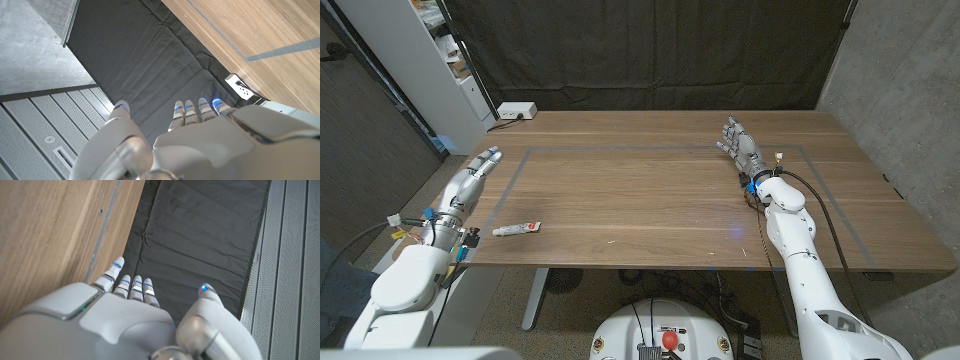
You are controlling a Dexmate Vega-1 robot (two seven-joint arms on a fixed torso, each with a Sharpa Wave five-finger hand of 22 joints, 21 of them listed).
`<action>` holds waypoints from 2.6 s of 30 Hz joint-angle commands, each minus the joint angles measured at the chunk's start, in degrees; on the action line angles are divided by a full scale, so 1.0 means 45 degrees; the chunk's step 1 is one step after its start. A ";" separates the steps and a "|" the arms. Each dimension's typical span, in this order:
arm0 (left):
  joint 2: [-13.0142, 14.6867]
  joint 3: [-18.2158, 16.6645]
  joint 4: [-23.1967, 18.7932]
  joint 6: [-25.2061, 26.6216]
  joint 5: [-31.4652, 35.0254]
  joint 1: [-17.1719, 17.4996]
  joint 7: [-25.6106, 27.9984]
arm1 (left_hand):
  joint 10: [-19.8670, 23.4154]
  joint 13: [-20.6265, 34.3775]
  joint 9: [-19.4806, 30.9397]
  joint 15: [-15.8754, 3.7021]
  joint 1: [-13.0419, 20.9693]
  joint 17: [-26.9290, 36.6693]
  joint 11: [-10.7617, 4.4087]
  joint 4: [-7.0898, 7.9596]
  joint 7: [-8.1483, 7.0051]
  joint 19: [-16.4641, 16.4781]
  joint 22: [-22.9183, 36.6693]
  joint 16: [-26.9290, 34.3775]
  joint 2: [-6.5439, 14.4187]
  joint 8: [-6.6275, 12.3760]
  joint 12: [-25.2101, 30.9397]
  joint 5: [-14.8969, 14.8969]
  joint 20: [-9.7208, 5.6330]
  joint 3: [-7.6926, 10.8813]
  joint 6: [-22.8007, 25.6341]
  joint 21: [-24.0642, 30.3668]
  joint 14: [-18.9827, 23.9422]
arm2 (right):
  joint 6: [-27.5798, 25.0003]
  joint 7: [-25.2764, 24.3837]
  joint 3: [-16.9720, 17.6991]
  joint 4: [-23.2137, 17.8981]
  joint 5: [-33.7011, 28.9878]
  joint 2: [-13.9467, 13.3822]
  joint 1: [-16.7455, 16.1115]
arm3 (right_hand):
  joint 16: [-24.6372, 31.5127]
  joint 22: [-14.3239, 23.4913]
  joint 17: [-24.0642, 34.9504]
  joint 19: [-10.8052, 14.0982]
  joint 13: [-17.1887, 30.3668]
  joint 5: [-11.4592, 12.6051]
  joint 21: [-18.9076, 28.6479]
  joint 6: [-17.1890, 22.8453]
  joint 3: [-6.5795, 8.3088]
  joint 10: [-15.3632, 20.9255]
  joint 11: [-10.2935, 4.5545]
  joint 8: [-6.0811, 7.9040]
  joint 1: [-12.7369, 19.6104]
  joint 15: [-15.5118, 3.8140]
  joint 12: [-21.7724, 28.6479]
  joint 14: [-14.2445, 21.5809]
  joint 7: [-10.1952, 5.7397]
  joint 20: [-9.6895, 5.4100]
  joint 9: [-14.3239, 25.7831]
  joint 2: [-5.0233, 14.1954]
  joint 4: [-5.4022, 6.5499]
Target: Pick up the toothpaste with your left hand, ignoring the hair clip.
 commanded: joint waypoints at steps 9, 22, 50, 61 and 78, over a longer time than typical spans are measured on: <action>0.0063 -0.0450 -0.0345 0.0094 0.0882 0.0227 0.0047 | 0.0124 0.0018 0.0060 -0.0104 0.0582 0.0019 -0.0121 -0.0385 -0.0014 -0.0268 0.0055 -0.0054 0.0065 0.0108 0.0077 0.0042 -0.0014 0.0142 0.0242 -0.0071 -0.0026 | -0.0001 -0.0112 -0.0056 0.0042 -0.0254 -0.0030 0.0206 | 0.0063 0.0079 0.0040 0.0151 0.0034 0.0042 -0.0081 0.0040 -0.0057 0.0010 -0.0006 0.0026 0.0040 0.0039 0.0009 0.0105 -0.0014 -0.0044 0.0012 0.0073 -0.0039; 0.0033 -0.1002 -0.1246 0.0574 0.1680 0.0579 -0.0043 | 0.0190 0.0023 0.0063 -0.0157 0.0853 0.0016 -0.0105 -0.0566 -0.0038 -0.0267 0.0055 -0.0057 0.0081 0.0111 0.0078 0.0060 0.0012 0.0213 0.0308 -0.0128 0.0005 | -0.0203 -0.0035 -0.0018 -0.0223 -0.0316 -0.0192 0.0154 | 0.0083 0.0080 0.0038 0.0324 0.0036 0.0052 -0.0130 0.0028 -0.0074 0.0035 -0.0015 0.0020 0.0044 0.0028 0.0015 0.0180 -0.0017 -0.0074 0.0013 0.0090 -0.0054; 0.0004 -0.1391 -0.1718 0.1001 0.2881 0.0937 -0.0521 | 0.0364 0.0032 0.0070 -0.0142 0.1367 0.0012 -0.0264 -0.0891 -0.0069 -0.0249 0.0059 -0.0055 0.0093 0.0132 0.0096 0.0104 0.0135 0.0333 0.0496 -0.0216 0.0105 | -0.0589 -0.0132 -0.0107 -0.0557 -0.0487 -0.0184 0.0019 | 0.0090 0.0082 0.0037 0.0456 0.0038 0.0068 -0.0260 0.0019 -0.0104 0.0041 0.0000 0.0018 0.0046 0.0030 0.0011 0.0249 -0.0032 -0.0058 0.0015 0.0109 -0.0078; 0.0330 -0.1328 -0.2038 0.1666 0.3695 0.0919 -0.0727 | 0.0621 0.0039 0.0075 -0.0103 0.1639 0.0011 -0.0183 -0.1042 -0.0023 -0.0259 0.0062 -0.0040 0.0077 0.0159 0.0167 0.0135 0.0195 0.0385 0.0647 -0.0261 0.0199 | -0.0611 -0.0203 -0.0086 -0.0418 -0.0518 -0.0116 0.0109 | 0.0085 0.0083 0.0038 0.0481 0.0039 0.0074 -0.0335 0.0017 -0.0120 0.0036 -0.0024 0.0018 0.0043 0.0029 0.0006 0.0257 -0.0039 -0.0048 0.0016 0.0119 -0.0086; 0.0450 -0.1342 -0.2876 0.2279 0.5163 0.1302 -0.0846 | 0.0967 0.0052 0.0083 -0.0192 0.2101 0.0010 -0.0241 -0.1234 -0.0084 -0.0217 0.0062 -0.0036 0.0048 0.0202 0.0246 0.0199 0.0320 0.0471 0.0902 -0.0299 0.0300 | -0.0469 -0.0220 -0.0075 -0.0202 -0.0559 -0.0031 0.0201 | 0.0089 0.0085 0.0038 0.0529 0.0040 0.0084 -0.0417 0.0059 -0.0137 0.0069 0.0001 0.0034 0.0047 0.0052 0.0015 0.0297 -0.0050 -0.0042 0.0018 0.0127 -0.0101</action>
